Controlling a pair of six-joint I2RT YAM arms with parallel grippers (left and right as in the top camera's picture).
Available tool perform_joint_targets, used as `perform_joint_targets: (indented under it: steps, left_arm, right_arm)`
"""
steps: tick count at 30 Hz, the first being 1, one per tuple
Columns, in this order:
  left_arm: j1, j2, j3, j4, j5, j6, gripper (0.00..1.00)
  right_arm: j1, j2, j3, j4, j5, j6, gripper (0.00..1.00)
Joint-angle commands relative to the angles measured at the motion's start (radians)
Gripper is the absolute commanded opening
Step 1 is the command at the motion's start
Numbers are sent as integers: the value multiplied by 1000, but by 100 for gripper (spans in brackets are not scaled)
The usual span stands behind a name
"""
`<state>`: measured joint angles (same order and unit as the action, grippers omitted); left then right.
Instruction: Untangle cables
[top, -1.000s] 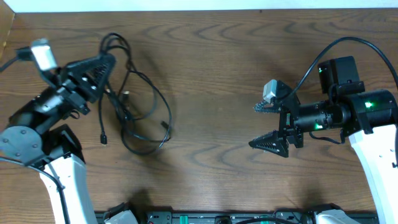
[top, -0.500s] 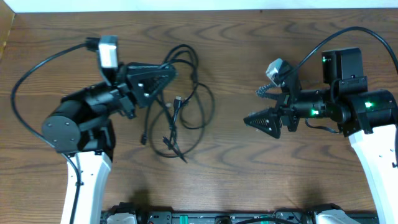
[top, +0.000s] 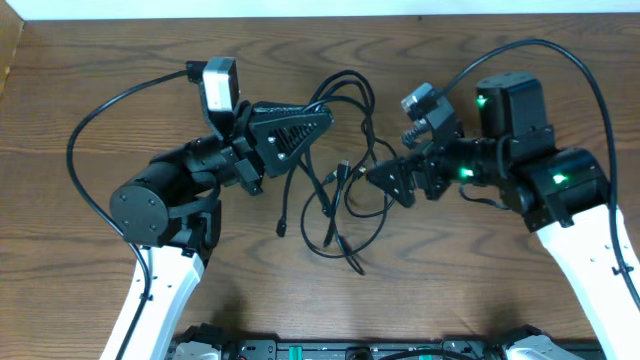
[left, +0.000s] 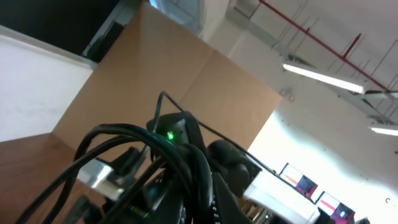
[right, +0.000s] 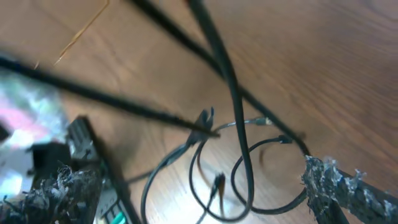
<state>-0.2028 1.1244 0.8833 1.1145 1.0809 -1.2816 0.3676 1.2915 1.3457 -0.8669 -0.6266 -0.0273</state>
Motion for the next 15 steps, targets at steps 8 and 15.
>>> perform_joint_targets:
  steps: [8, 15]
  left_arm:
    - [-136, -8, 43, 10, -107, 24, 7]
    - [-206, -11, 43, 16, -114, 16, 7]
  right_arm:
    - [118, 3, -2, 69, 443, 270, 99]
    - [129, 37, -2, 15, 698, 327, 99]
